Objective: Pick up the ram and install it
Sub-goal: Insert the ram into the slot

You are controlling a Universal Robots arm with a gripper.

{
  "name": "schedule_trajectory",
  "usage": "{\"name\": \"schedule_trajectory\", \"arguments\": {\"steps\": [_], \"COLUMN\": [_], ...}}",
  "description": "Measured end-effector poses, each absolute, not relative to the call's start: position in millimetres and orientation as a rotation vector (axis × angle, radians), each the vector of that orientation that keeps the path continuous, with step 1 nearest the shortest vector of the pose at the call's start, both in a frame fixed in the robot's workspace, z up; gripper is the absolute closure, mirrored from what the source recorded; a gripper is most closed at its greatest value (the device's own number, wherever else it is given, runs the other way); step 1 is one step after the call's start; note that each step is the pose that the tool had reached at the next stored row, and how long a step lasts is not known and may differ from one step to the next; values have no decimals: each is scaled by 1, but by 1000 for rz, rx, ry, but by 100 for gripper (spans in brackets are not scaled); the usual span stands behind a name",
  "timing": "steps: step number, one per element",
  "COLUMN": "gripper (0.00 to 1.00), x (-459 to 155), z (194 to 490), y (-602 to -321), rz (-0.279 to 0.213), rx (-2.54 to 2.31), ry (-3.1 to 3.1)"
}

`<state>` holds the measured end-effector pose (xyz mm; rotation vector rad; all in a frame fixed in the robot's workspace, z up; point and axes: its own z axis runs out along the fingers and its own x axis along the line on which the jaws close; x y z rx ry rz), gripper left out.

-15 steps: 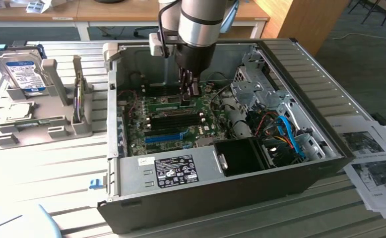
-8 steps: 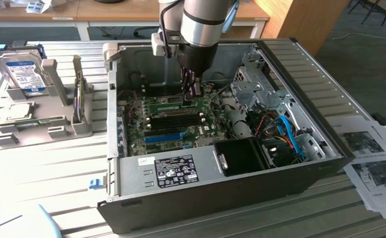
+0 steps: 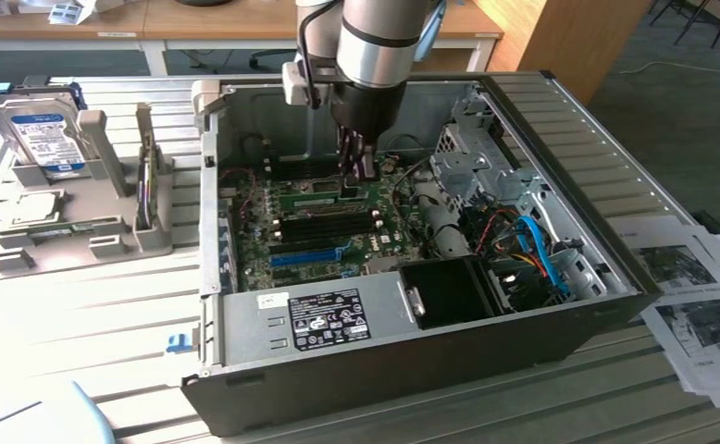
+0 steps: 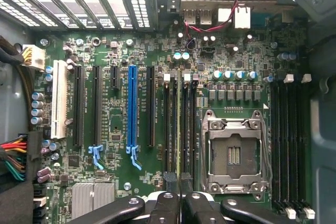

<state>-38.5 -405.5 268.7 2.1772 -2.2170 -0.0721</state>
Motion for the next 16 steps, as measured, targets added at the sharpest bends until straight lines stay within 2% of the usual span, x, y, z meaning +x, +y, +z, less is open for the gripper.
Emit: {"name": "schedule_trajectory", "arguments": {"steps": [16], "gripper": [89], "x": [-38], "z": [262], "y": [-406], "rz": [-72], "rx": [2177], "ry": [-2217]}}
